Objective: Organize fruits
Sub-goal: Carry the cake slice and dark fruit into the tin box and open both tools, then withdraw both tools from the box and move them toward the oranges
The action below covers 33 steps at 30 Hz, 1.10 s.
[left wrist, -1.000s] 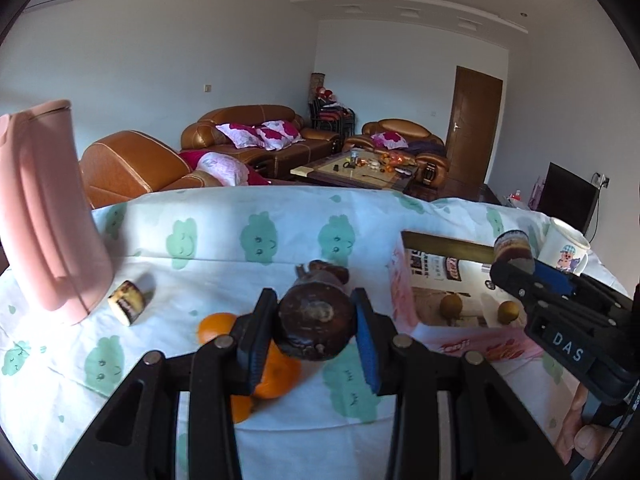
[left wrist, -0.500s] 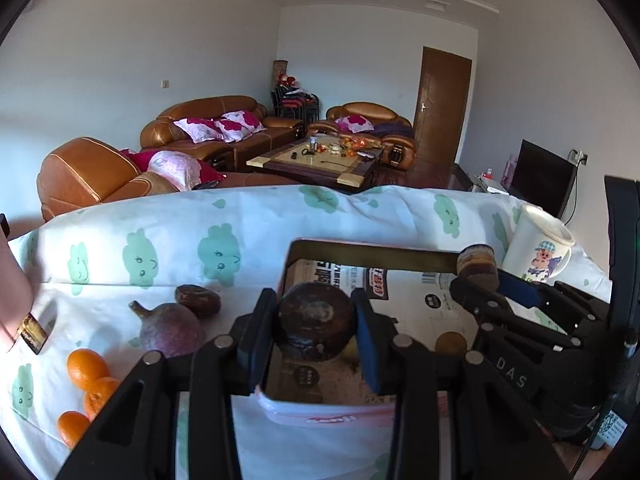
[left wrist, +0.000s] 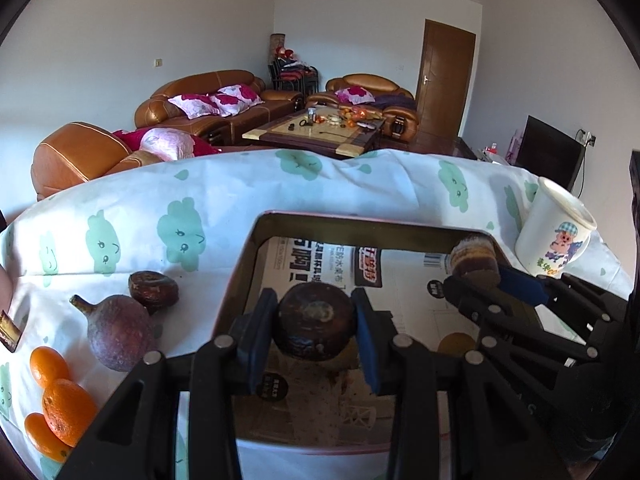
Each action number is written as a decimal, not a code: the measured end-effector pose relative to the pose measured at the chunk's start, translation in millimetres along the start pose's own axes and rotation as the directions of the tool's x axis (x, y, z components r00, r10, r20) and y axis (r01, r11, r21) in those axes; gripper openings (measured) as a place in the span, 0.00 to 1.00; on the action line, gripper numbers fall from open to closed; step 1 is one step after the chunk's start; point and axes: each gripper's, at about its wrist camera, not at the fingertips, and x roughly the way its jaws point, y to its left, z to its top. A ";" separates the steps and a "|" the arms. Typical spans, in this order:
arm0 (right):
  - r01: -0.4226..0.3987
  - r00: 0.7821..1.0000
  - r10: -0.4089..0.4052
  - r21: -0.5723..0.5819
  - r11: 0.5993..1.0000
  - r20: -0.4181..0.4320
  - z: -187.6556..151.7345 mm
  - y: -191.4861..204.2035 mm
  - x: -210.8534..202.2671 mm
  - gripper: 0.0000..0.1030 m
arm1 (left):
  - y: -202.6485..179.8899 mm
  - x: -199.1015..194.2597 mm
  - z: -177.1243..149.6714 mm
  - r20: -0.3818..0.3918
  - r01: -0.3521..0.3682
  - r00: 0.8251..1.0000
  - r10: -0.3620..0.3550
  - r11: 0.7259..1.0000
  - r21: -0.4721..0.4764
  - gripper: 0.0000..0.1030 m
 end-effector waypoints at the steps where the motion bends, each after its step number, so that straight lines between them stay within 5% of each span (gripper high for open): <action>1: -0.002 1.000 0.002 0.005 1.000 -0.002 0.8 -1.0 0.8 0.41 | -0.3 0.5 1.1 0.000 -0.005 1.000 0.005 1.000 0.000 0.39; 10: -0.032 0.999 0.030 0.067 0.997 0.034 2.3 -5.8 -8.8 0.47 | 10.1 -21.5 -4.3 0.096 -0.047 0.994 0.052 0.998 -0.051 0.78; 15: -0.043 0.994 0.030 0.118 0.992 0.106 3.2 -14.3 -22.5 0.68 | 25.3 -41.1 -5.0 0.153 -0.044 0.986 0.061 0.993 -0.111 1.00; 27: 0.003 0.987 -0.022 0.114 0.993 0.159 -3.3 -4.7 -32.1 0.73 | 46.5 -61.9 -23.7 0.171 -0.187 0.964 0.205 0.976 -0.116 1.00; 33: 0.074 0.974 -0.094 0.103 0.992 0.204 -6.9 2.9 -43.4 0.73 | 55.8 -69.9 -31.2 0.172 -0.203 0.959 0.223 0.971 -0.129 1.00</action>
